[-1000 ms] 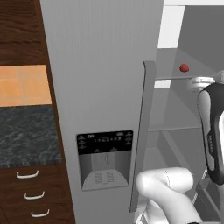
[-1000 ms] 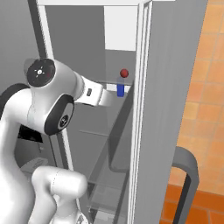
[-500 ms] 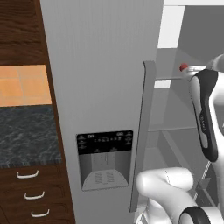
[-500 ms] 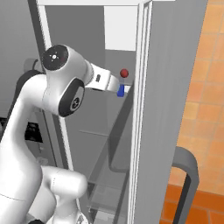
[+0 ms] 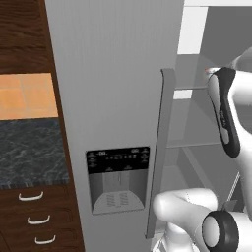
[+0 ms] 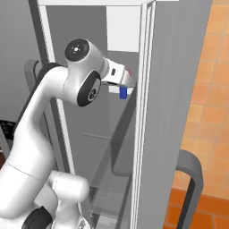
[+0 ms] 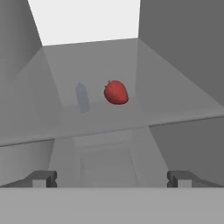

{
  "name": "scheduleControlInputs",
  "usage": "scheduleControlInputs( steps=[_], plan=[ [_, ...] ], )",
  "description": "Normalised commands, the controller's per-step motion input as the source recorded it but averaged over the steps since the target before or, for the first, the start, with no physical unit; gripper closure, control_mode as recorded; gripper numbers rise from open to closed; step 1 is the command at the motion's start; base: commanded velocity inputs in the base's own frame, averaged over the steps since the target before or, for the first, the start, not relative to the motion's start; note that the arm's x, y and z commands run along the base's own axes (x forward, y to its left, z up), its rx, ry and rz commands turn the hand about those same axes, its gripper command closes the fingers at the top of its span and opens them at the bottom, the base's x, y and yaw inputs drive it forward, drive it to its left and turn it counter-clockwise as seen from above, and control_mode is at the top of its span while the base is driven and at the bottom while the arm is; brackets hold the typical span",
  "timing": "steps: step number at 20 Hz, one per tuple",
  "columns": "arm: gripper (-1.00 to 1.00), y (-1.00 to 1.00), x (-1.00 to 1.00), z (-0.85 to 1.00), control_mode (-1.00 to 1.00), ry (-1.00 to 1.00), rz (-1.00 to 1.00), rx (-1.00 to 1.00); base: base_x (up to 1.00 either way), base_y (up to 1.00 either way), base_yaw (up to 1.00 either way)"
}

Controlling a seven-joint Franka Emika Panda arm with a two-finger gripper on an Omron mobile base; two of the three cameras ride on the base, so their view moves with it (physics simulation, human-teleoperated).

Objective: Take the strawberry from the fridge and place it on top of the pancake, located on the dining counter.

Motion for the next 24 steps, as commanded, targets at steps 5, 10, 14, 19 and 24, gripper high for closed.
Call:
scheduleControlInputs(
  steps=[5, 10, 14, 19, 24],
  plan=[
    [-1.0, -0.05, 0.43, -0.07, -1.0, 0.0, 0.0, 0.0, 0.0, 0.0, 0.0],
    [-1.0, -0.11, 0.51, -0.08, -1.0, 0.01, 0.0, 0.0, 0.0, 0.0, 0.0],
    [-1.0, -0.23, 0.5, -0.03, -1.0, 0.07, 0.0, 0.0, 0.0, 0.0, 0.0],
    [-1.0, -0.19, 0.45, -0.18, -1.0, 0.07, 0.0, 0.0, 0.0, 0.0, 0.0],
    [-1.0, -0.04, 0.5, -0.24, -1.0, 0.03, 0.0, 0.0, 0.0, 0.0, 0.0]
  ],
)
